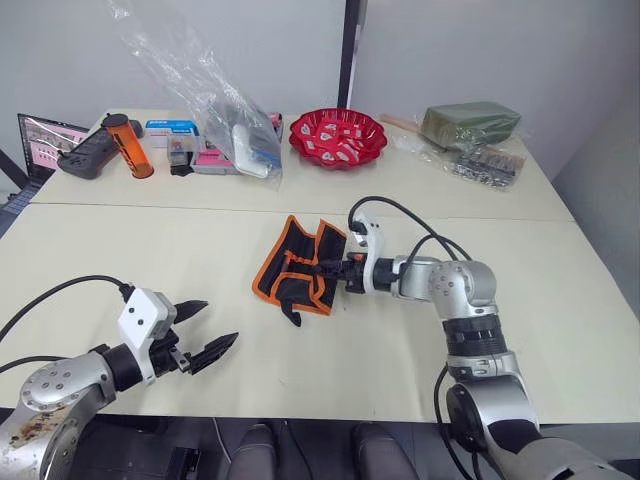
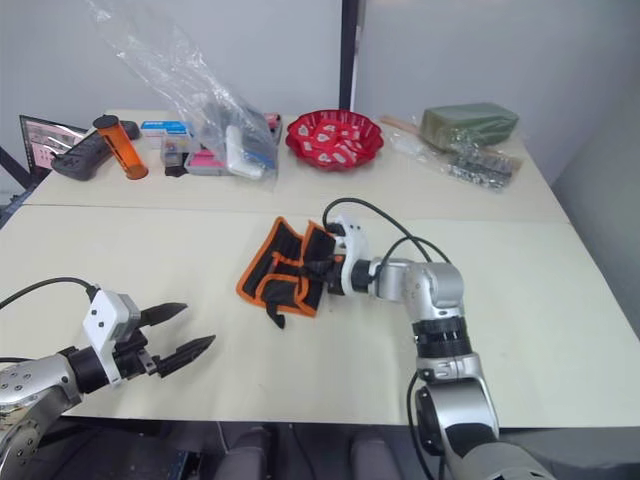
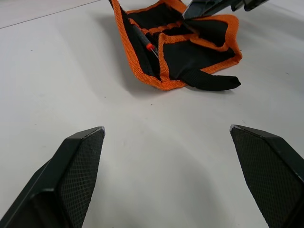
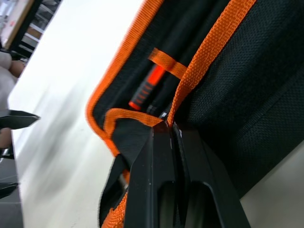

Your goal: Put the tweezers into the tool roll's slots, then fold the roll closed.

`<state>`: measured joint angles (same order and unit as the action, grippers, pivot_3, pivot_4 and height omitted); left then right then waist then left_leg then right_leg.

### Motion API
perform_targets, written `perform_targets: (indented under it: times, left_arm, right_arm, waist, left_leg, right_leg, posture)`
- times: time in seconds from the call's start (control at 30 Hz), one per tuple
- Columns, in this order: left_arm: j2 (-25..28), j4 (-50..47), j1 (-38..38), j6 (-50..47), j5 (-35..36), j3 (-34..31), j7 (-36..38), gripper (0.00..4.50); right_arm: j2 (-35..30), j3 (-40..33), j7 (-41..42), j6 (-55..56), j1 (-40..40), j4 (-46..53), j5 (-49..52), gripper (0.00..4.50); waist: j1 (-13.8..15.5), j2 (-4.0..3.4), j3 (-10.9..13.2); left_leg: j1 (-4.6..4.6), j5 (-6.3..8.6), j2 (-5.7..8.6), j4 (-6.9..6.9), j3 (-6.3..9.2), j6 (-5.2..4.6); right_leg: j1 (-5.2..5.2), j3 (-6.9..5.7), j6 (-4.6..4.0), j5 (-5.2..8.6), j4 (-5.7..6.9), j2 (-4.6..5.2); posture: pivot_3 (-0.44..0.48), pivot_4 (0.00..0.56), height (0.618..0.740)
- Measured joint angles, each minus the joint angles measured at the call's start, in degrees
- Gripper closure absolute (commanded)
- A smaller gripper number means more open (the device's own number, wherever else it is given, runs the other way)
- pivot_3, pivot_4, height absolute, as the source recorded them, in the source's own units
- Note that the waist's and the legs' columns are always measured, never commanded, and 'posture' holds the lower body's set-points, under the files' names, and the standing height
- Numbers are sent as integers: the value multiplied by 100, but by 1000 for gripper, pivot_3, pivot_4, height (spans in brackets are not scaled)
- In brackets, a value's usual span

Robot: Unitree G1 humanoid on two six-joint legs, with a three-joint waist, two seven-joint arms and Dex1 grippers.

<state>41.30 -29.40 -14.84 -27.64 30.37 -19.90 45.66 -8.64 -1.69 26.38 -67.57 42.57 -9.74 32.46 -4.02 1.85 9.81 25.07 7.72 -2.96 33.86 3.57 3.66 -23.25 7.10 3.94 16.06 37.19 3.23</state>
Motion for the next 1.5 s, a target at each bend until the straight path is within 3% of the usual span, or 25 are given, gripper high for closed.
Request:
perform_targets:
  times: [0.07, 0.17, 0.47, 0.53, 0.83, 1.07, 1.27, 1.3, 1.5]
  left_arm:
    - [0, 0, 0, 0, 1, -12, -1, 0]
    - [1, 0, 13, -1, 7, -37, -1, 0]
    - [184, 13, 175, -28, 18, -77, 17, 0]
    - [183, 14, 225, -79, 77, -77, 15, 0]
    - [293, 177, 515, -147, 131, -101, 70, 0]
    - [354, 345, 636, -147, 124, -18, 128, 0]
    - [344, 419, 771, -148, 121, 27, 96, 0]
    - [318, 446, 810, -153, 120, 61, 60, 0]
    - [-268, 658, 1307, -601, 448, 99, -406, 0]
  right_arm:
    - [64, 39, -14, 117, 0, -116, -45, 4452]
    - [121, -36, 54, 115, -1, -291, 6, 3656]
    - [-65, 83, 912, 178, -67, -345, 172, 512]
    - [-133, 93, 1065, 285, -94, -342, 203, 18]
    - [-616, 361, 1766, 823, -336, -190, 161, 18]
    - [-787, 817, 2273, 1628, -419, -212, -216, 2234]
    - [-950, 1538, 2723, 3150, -628, -331, -1100, 4293]
    - [-972, 1620, 2751, 3475, -689, -357, -1263, 4471]
    - [-958, 1809, 2756, 4545, -823, -618, -1834, 4471]
  waist:
    - [-3, 0, 0]
    - [-1, 0, 0]
    - [-3, 0, -1]
    - [6, 0, -1]
    - [-7, 0, -1]
    - [-2, 0, 0]
    - [9, 0, 0]
    - [15, 0, -1]
    - [11, 2, -2]
  left_leg:
    - [0, 0, 0, 0, 0, 0]
    - [0, 0, 0, 0, 0, 0]
    - [-1, 0, 0, 0, 1, 0]
    - [-1, 0, 0, 1, 1, 0]
    - [-1, 0, -1, 3, 1, 0]
    - [-1, 0, -1, 2, 1, 0]
    - [-1, 0, 0, 4, 1, 0]
    - [-1, 0, 0, 4, 1, 0]
    - [-5, -1, 0, 11, 3, 0]
  right_leg:
    - [0, 0, 0, 0, 0, 0]
    - [1, -1, 0, -1, 0, 0]
    - [3, -1, 0, 0, 1, -1]
    - [5, -1, 1, -1, 0, -1]
    - [3, -1, 13, 5, 1, -2]
    - [3, -1, 13, 5, 1, -2]
    - [5, -1, 18, 7, 0, -1]
    - [5, -2, 22, 10, 0, -1]
    - [13, -2, 28, 4, 3, -2]
  posture:
    - [0, 150, 740]
    - [0, 150, 740]
    - [0, 150, 740]
    - [0, 150, 740]
    - [0, 150, 740]
    - [0, 150, 740]
    - [0, 150, 740]
    - [0, 150, 740]
    - [0, 150, 740]
